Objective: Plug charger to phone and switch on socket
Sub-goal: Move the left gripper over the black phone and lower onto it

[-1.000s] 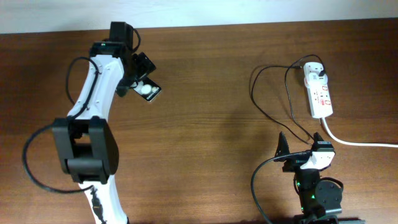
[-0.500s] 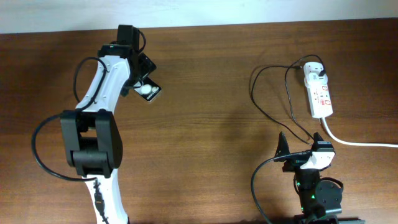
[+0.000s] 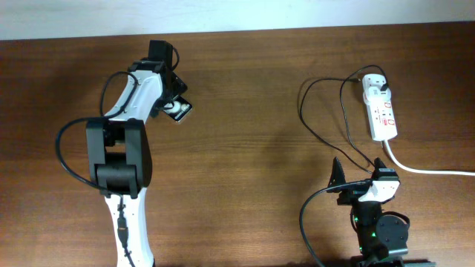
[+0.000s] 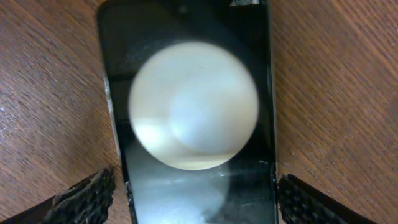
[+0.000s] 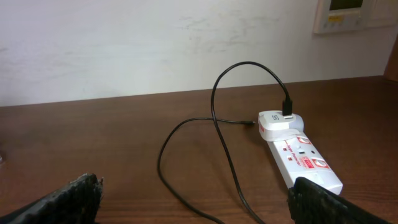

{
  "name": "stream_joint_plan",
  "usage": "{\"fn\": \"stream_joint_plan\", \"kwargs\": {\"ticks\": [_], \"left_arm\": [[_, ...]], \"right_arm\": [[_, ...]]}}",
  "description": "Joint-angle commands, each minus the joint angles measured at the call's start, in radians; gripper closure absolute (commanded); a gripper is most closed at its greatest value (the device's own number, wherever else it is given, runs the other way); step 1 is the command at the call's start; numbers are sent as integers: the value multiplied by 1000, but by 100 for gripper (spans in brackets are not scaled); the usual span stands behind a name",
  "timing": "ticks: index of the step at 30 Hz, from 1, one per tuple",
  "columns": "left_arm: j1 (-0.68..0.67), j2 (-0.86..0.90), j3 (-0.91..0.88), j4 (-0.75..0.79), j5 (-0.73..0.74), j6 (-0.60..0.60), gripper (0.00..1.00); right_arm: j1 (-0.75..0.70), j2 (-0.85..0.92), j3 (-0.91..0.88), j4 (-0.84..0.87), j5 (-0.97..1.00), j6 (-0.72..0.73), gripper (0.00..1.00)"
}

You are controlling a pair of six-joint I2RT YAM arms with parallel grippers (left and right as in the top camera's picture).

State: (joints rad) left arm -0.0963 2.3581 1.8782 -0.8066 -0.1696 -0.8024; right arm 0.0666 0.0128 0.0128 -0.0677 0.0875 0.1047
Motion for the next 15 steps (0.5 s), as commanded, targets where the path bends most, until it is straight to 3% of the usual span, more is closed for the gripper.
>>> {"fn": "stream_joint_plan", "kwargs": {"ticks": [1,5,11,14,15], "left_arm": [[-2,96,3,-52,24,25,13],[-2,100,3,-150,50,140,16],[-2,100,3,-243,93,480,23],[-2,100,3,-250,75,500,3],[-2,100,3,-248,64,473,1]], "right_arm": [[-8,-6,-7,-5,-2,0,1],[-8,-6,-7,-5,-2,0,1],[-8,-6,-7,-5,-2,0,1],[-8,-6,-7,-5,-2,0,1],[-8,-6,-7,-5,-2,0,1]]}}
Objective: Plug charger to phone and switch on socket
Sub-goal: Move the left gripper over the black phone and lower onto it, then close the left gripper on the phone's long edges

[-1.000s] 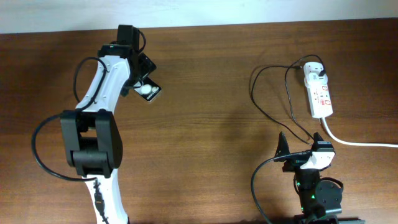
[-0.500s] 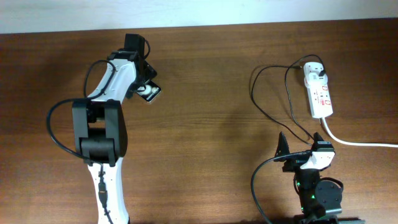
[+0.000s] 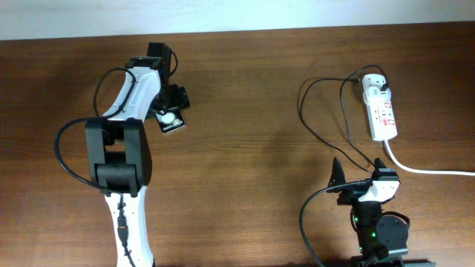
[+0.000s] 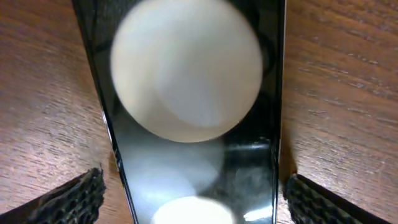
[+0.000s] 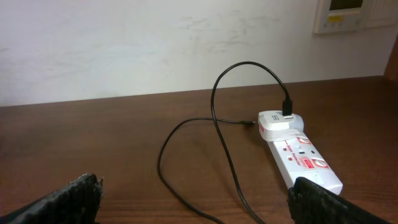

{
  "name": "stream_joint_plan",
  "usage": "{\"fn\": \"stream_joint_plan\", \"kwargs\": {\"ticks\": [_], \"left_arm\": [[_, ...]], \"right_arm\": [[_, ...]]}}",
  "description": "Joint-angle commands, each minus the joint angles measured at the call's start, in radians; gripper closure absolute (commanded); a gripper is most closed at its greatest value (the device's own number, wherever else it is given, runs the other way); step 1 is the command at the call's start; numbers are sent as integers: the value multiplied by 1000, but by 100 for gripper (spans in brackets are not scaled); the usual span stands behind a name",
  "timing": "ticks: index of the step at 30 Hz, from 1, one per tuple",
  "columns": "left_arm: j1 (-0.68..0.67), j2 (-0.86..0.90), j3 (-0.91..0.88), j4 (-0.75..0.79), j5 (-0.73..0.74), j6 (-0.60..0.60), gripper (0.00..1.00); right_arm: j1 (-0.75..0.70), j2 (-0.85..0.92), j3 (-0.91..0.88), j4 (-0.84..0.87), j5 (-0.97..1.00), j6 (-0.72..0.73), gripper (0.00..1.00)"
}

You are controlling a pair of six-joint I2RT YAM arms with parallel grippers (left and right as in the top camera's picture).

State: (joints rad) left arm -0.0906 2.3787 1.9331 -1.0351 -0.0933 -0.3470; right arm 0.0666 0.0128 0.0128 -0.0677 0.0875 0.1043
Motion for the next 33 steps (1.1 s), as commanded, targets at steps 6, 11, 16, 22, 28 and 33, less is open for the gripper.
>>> {"fn": "stream_joint_plan", "kwargs": {"ticks": [6,11,16,22,28,33], "left_arm": [[-8,79,-53,28,-12,-182,1],[-8,79,-53,31,-7,-202,14],[-12,79,-53,39,-3,-202,16],[-71,79,-53,48,-5,-202,25],[-73,79,-53,50,-4,-105,28],[-73,79,-53,58,-32,-40,13]], "right_arm": [[-8,-6,-7,-5,-2,0,1],[-8,-6,-7,-5,-2,0,1],[-8,-6,-7,-5,-2,0,1],[-8,-6,-7,-5,-2,0,1],[-8,-6,-7,-5,-2,0,1],[-8,-6,-7,-5,-2,0,1]]}}
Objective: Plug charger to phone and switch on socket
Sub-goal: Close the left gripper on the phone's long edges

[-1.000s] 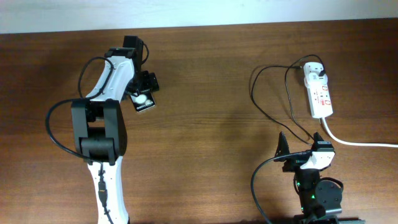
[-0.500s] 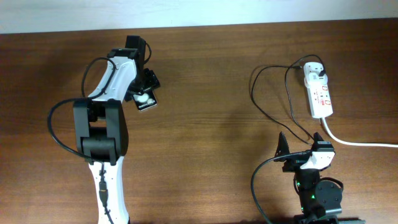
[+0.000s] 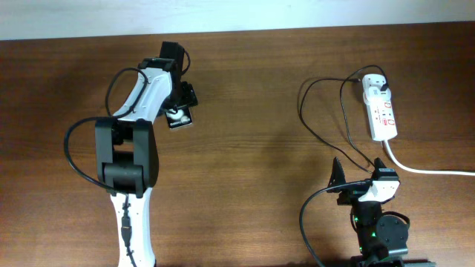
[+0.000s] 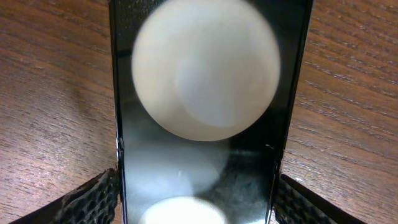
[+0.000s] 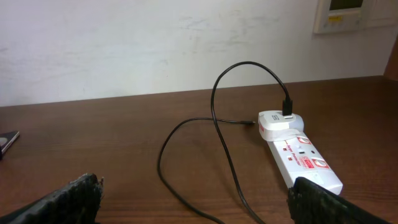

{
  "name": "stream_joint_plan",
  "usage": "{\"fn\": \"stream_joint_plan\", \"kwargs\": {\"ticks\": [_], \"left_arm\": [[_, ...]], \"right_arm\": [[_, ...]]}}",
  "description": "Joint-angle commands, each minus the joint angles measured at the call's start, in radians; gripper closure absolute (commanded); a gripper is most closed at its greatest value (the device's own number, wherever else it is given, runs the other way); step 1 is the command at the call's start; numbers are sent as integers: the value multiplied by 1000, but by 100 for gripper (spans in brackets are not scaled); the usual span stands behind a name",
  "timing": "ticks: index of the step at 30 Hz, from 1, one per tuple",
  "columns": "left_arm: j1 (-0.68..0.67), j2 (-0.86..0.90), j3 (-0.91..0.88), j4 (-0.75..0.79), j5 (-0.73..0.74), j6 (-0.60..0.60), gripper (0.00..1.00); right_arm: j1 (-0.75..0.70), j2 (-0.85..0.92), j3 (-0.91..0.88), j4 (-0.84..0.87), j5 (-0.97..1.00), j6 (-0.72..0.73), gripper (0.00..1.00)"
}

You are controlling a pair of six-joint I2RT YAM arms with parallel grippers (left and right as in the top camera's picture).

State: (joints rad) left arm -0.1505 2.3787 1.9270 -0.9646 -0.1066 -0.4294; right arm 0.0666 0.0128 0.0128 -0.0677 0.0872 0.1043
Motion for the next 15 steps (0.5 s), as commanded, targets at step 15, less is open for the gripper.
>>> {"fn": "stream_joint_plan", "kwargs": {"ticks": [15], "left_arm": [[13,81,-47,92,-47,26,1]], "right_arm": [[-8,-6,-7,-5,-1,0,1]]}}
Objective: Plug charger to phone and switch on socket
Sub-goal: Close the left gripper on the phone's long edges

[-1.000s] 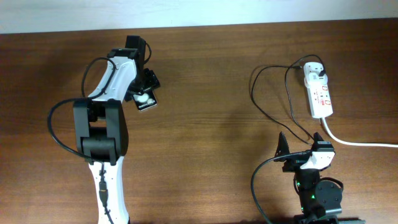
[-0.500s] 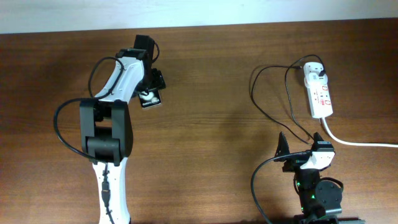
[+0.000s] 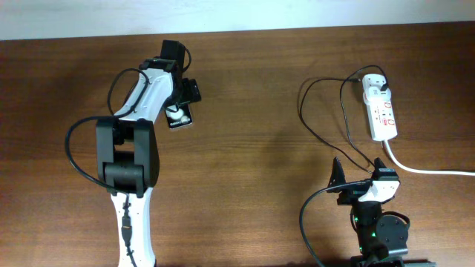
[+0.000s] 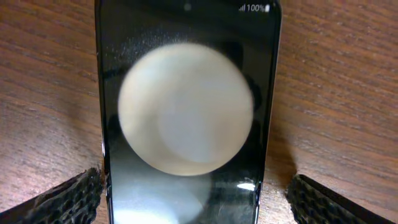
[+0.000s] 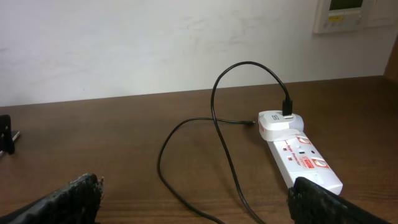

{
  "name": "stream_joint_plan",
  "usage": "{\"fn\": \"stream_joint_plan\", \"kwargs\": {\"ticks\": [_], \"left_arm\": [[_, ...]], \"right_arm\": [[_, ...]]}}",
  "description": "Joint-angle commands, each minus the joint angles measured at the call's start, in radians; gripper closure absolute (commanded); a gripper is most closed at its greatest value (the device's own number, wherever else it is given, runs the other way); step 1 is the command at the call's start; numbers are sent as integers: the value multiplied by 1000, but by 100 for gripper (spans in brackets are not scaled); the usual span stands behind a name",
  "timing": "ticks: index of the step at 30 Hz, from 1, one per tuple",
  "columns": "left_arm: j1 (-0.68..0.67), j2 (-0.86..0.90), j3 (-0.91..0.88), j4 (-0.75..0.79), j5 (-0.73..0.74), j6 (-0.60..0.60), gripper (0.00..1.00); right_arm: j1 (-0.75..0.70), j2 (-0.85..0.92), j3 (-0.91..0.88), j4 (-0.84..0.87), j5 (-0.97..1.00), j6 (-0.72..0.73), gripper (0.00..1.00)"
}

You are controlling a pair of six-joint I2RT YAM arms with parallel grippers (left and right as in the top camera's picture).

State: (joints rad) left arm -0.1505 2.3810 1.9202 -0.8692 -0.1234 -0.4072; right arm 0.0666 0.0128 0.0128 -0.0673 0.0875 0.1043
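The black phone (image 3: pixel 178 117) lies face up on the wooden table, its screen (image 4: pixel 186 112) reflecting a round light. My left gripper (image 3: pixel 182 104) hangs over it, open. Its fingers (image 4: pixel 68 199) straddle the phone's lower end with a small gap on each side. The white power strip (image 3: pixel 380 111) lies at the far right with a white charger adapter (image 5: pixel 278 123) plugged in. The black cable (image 5: pixel 217 124) loops across the table; its free end (image 5: pixel 250 122) rests near the adapter. My right gripper (image 5: pixel 202 208) stands open, low at the table's near side and apart from the strip.
The strip's white mains lead (image 3: pixel 430 170) runs off the right edge. A pale wall (image 5: pixel 155 43) backs the table. Bare wood (image 3: pixel 260 148) lies between the phone and the cable loops.
The left fingers, which stood against the phone's sides, now stand wider with wood showing beside them. The wrist has drawn back, so the phone's top edge shows. The right arm is unchanged.
At first the phone lay askew under the open left gripper. It then sat slightly lower and turned. By the last earlier moment it lay squared between the fingers. Now the fingers stand off it. The right arm, strip and cable never moved.
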Motion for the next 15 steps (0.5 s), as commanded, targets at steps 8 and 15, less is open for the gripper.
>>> {"fn": "stream_joint_plan", "kwargs": {"ticks": [8,15], "left_arm": [[34,125,-42,-72,23,110,23],[34,124,31,-162,23,110,33]], "right_arm": [[-8,-6,-7,-5,-2,0,1],[-8,-6,-7,-5,-2,0,1]]}}
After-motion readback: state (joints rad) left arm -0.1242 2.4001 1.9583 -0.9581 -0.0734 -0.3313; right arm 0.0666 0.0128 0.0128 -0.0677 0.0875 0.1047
